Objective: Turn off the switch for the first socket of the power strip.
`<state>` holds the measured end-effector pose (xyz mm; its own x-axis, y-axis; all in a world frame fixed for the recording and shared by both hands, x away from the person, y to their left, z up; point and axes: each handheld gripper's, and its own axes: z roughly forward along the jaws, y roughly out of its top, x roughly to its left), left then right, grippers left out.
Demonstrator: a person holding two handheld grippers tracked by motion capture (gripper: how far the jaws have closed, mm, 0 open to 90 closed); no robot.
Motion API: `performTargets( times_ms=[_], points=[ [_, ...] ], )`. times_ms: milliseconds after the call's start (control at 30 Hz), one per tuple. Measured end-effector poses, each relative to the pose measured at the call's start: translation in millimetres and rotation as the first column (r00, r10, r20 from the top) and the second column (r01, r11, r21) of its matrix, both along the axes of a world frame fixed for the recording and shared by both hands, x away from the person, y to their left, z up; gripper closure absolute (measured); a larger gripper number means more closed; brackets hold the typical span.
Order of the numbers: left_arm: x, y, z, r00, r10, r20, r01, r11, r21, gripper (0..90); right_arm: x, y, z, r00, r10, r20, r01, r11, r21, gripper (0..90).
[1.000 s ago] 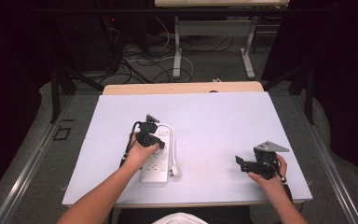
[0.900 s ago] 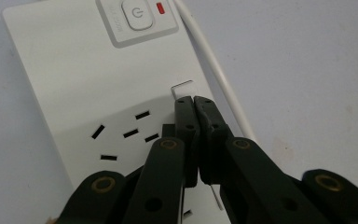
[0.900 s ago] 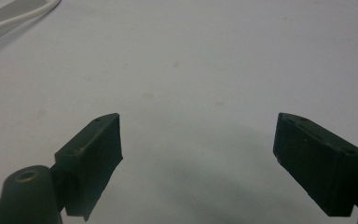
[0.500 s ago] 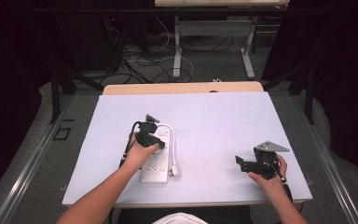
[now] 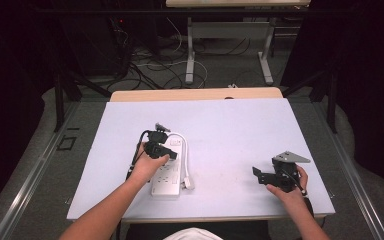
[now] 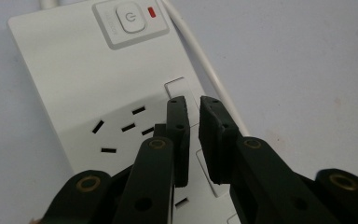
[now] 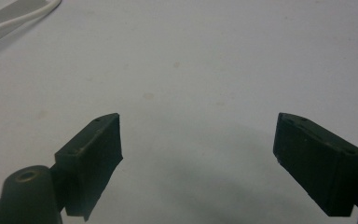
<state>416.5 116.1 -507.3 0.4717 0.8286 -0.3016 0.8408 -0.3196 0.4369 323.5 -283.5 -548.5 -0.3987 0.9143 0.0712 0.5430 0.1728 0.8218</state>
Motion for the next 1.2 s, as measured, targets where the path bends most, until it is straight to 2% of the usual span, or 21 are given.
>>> performTargets(
  times_ms=[300, 667, 933, 1200],
  points=[
    [-5.0, 11.6, 5.8, 0.9998, 0.006, 0.021, -0.006, 0.9997, -0.023, 77.5, 0.1, 0.2, -0.2, 1.0000, 0.000, 0.000, 0.000, 1.000, 0.001, 14.8],
    [-10.3, 30.3, 8.0, 0.9987, 0.036, 0.035, -0.034, 0.9975, -0.062, 70.2, 0.2, 0.3, -0.4, 1.0000, -0.003, -0.003, 0.003, 1.000, 0.003, 14.8],
    [-16.1, 45.5, 7.9, 0.9976, 0.059, 0.035, -0.054, 0.9905, -0.126, 61.7, 0.2, 0.3, -0.4, 1.0000, -0.004, -0.004, 0.005, 1.000, 0.003, 14.8],
    [-21.7, 58.8, 6.4, 0.9956, 0.084, 0.042, -0.077, 0.9860, -0.148, 56.1, 0.2, 0.4, -0.3, 1.0000, -0.004, -0.004, 0.004, 1.000, 0.002, 14.8]
  ],
)
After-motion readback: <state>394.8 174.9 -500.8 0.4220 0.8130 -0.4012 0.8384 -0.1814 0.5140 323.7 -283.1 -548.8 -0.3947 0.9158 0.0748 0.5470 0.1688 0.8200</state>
